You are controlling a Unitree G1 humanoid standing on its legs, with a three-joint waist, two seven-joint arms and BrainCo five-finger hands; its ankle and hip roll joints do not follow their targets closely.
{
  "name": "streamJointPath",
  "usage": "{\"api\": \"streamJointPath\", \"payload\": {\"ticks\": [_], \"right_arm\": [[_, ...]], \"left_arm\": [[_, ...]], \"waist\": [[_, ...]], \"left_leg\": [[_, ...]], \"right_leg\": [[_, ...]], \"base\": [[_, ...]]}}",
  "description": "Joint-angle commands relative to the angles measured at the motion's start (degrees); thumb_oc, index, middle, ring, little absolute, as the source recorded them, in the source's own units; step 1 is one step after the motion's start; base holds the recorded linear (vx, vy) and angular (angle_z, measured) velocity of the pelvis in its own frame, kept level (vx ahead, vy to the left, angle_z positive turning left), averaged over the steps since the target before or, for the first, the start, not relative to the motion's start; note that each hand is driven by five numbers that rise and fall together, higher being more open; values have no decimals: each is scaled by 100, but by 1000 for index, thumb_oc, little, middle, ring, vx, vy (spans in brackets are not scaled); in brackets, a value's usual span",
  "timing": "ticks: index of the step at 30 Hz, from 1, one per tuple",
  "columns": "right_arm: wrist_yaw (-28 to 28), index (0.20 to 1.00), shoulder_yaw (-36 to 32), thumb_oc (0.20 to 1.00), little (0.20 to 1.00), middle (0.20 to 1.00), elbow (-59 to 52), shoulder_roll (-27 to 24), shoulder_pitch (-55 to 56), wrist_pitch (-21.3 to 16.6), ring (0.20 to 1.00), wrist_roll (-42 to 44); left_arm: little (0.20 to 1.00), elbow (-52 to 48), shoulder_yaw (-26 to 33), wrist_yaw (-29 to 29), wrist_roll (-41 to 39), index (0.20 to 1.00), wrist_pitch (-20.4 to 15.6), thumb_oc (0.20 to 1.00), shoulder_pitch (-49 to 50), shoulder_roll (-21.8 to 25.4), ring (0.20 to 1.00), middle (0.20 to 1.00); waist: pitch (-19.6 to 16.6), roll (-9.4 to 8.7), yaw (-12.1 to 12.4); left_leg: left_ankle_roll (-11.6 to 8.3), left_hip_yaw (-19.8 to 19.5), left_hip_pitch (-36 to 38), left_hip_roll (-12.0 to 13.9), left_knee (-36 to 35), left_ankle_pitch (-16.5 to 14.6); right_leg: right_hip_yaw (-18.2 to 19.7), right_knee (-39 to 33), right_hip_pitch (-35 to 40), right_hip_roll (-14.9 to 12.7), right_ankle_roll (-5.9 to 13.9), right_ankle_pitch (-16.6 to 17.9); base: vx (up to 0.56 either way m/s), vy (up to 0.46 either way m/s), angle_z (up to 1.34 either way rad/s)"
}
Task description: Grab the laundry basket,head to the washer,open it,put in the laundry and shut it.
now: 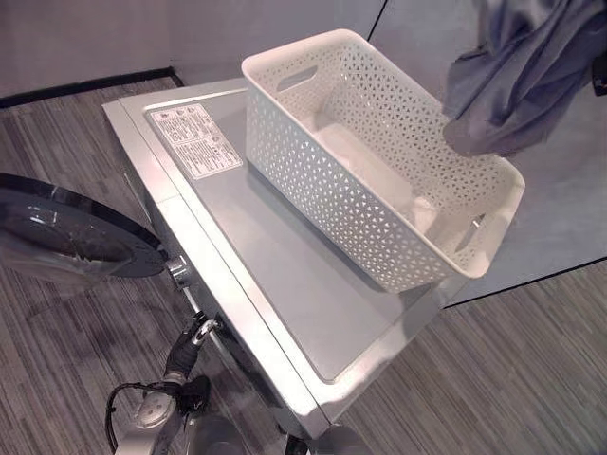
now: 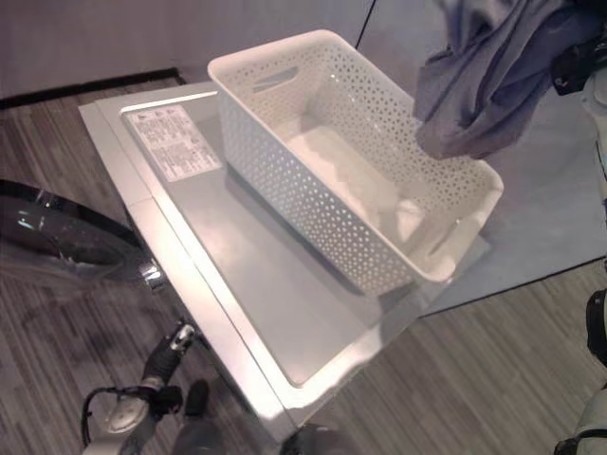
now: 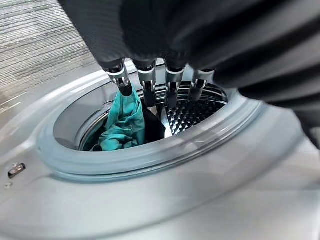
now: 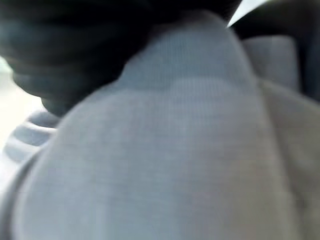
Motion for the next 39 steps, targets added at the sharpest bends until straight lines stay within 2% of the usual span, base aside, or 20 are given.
{"api": "streamJointPath", "payload": {"ticks": [1, 5, 12, 14, 16, 18, 19, 21, 23, 25, 26, 27, 28, 29, 31, 32, 33, 35, 36, 39], "right_arm": [[-576, 200, 132, 200, 200, 200, 427, -246, -1133, -186, 200, 141], [-925, 200, 93, 200, 200, 200, 525, -430, -1245, -180, 200, -40], [-1710, 200, -738, 200, 200, 200, -339, -921, -640, -133, 200, -770], [-2047, 200, -1029, 200, 200, 200, -628, -1313, -448, -145, 200, -1158], [-2298, 200, -1067, 200, 200, 200, -843, -1254, -415, -216, 200, -1277], [-2318, 200, -1115, 200, 200, 200, -1044, -1250, -354, -224, 200, -1347], [-2382, 200, -1209, 200, 200, 200, -1209, -1294, -260, -187, 200, -1468], [-2579, 200, -1652, 200, 200, 200, -1690, -1298, 255, -67, 200, -1856], [-2657, 200, -2074, 200, 200, 200, -2000, -1176, 758, 31, 200, -2094], [-2683, 200, -2887, 200, 200, 200, -2356, -1028, 1583, 282, 200, -2496], [-2737, 200, -3111, 200, 200, 200, -2618, -660, 1903, 495, 200, -2819], [-2722, 200, -3219, 200, 200, 200, -2770, -507, 1892, 538, 200, -2838], [-2713, 200, -3233, 200, 200, 200, -2791, -492, 1903, 552, 200, -2846], [-2810, 200, -3274, 200, 200, 200, -2848, -306, 1864, 535, 200, -2804], [-2785, 200, -3065, 200, 200, 200, -3042, 32, 1751, 585, 200, -2980], [-2711, 200, -2986, 200, 200, 200, -3135, 132, 1666, 637, 200, -3138], [-2659, 200, -2884, 200, 200, 200, -3273, 292, 1631, 718, 200, -3472], [-2637, 200, -2864, 200, 200, 200, -3398, 397, 1651, 773, 200, -3788], [-2632, 200, -2865, 200, 200, 200, -3409, 415, 1660, 777, 200, -3802], [-2727, 200, -3081, 200, 200, 200, -3751, 682, 2089, 828, 200, -4365]], "left_arm": [[1000, -265, -272, -26, 79, 1000, -244, 1000, -237, 339, 1000, 1000], [1000, -264, -327, 13, 99, 1000, -244, 1000, -307, 358, 1000, 1000], [1000, -256, -282, 146, 242, 1000, -254, 1000, -420, 341, 1000, 1000], [1000, -341, -271, 210, 302, 1000, -315, 1000, -545, 441, 1000, 1000], [1000, -363, -230, 395, 288, 1000, -401, 1000, -637, 432, 1000, 1000], [1000, -395, -200, 439, 265, 1000, -434, 1000, -650, 386, 1000, 1000], [1000, -473, -153, 522, 235, 1000, -464, 1000, -643, 330, 1000, 1000], [1000, -596, -105, 604, 284, 1000, -514, 1000, -563, 172, 1000, 1000], [1000, -605, -144, 636, 336, 1000, -531, 1000, -556, 85, 1000, 1000], [1000, -573, -236, 598, 429, 1000, -535, 1000, -654, 24, 1000, 1000], [1000, -586, -404, 598, 390, 1000, -517, 1000, -752, -2, 1000, 1000], [1000, -593, -437, 602, 423, 1000, -538, 1000, -794, 29, 1000, 1000], [1000, -587, -430, 603, 424, 1000, -539, 1000, -796, 31, 1000, 1000], [1000, -561, -478, 622, 432, 1000, -532, 1000, -868, 57, 1000, 1000], [1000, -556, -437, 645, 384, 1000, -449, 1000, -904, 183, 1000, 1000], [1000, -585, -391, 647, 398, 1000, -412, 1000, -880, 227, 1000, 1000], [1000, -646, -246, 659, 403, 1000, -368, 1000, -809, 265, 1000, 1000], [1000, -724, -73, 655, 371, 1000, -359, 1000, -663, 250, 1000, 1000], [1000, -733, -62, 652, 371, 1000, -357, 1000, -643, 254, 1000, 1000], [1000, -798, 207, 643, 320, 1000, -350, 1000, -420, 73, 1000, 1000]], "waist": [[-184, -51, -42], [-208, -33, -42], [-223, 65, -95], [-6, 6, -31], [82, 77, 37], [65, 107, -12], [17, 176, -77], [-118, 434, -216], [-173, 536, -262], [-231, 663, -367], [-207, 722, -386], [-188, 709, -386], [-201, 696, -366], [-146, 754, -380], [-20, 963, -249], [13, 1049, -219], [2, 1174, -150], [-82, 1168, -76], [-86, 1156, -69], [-305, 917, 129]], "left_leg": [[374, 293, 199, 68, 292, -1014], [367, 283, 204, 77, 392, -1069], [270, 236, 136, 239, 800, -1208], [57, -93, -443, 405, 1986, -1237], [-46, -791, -644, 458, 2468, -1302], [-36, -1048, -633, 529, 2274, -1285], [-85, -1185, -518, 852, 1821, -1180], [-75, -1328, -444, 1128, 1155, -818], [-95, -1400, -326, 1054, 990, -871], [-175, -1299, -279, 799, 1065, -1043], [6, -1157, -260, 317, 1306, -1422], [121, -1023, -255, 117, 1387, -1520], [136, -984, -235, 116, 1402, -1578], [233, -779, -186, 51, 1423, -1614], [403, -220, -106, -8, 1395, -1562], [482, -12, -73, -40, 1315, -1481], [670, 252, 6, -138, 1095, -1317], [758, 487, 106, -284, 848, -1188], [752, 506, 134, -283, 818, -1182], [744, 951, 164, -571, 593, -1056]], "right_leg": [[317, 135, 524, -263, 336, -1052], [302, 129, 582, -275, 345, -1064], [326, 261, 689, -172, 244, -1292], [438, 281, 798, -15, 61, -1425], [689, 284, 819, 87, 61, -1441], [722, 281, 806, 66, 83, -1439], [774, 268, 826, 43, 134, -1464], [904, 298, 823, -220, 231, -1495], [957, 319, 783, -389, 291, -1414], [926, 286, 769, -817, 450, -1183], [1029, 284, 598, -1268, 607, -686], [1082, 284, 480, -1415, 628, -522], [1114, 275, 485, -1424, 648, -548], [1080, 430, 282, -1510, 584, -438], [437, 1040, 67, -1556, 334, -767], [68, 1346, 87, -1530, 210, -981], [-341, 2143, 134, -1271, 71, -1335], [-512, 2594, 180, -932, 53, -1740], [-494, 2612, 177, -934, 50, -1761], [-644, 2160, 778, -192, 88, -2293]], "base": [[0, 0, 0], [0, 0, 0], [-13, -40, 2], [-131, -124, 17], [-86, 49, 30], [13, 131, -14], [73, 297, -24], [130, 618, -7], [95, 478, -19], [48, 653, -28], [-22, 838, -1], [-18, 633, -22], [-19, 325, -82], [-79, 363, -143], [-196, 510, -105], [-232, 610, -191], [-200, 550, -186], [-97, 307, -133], [-54, 122, -82], [-63, 76, -63]]}}
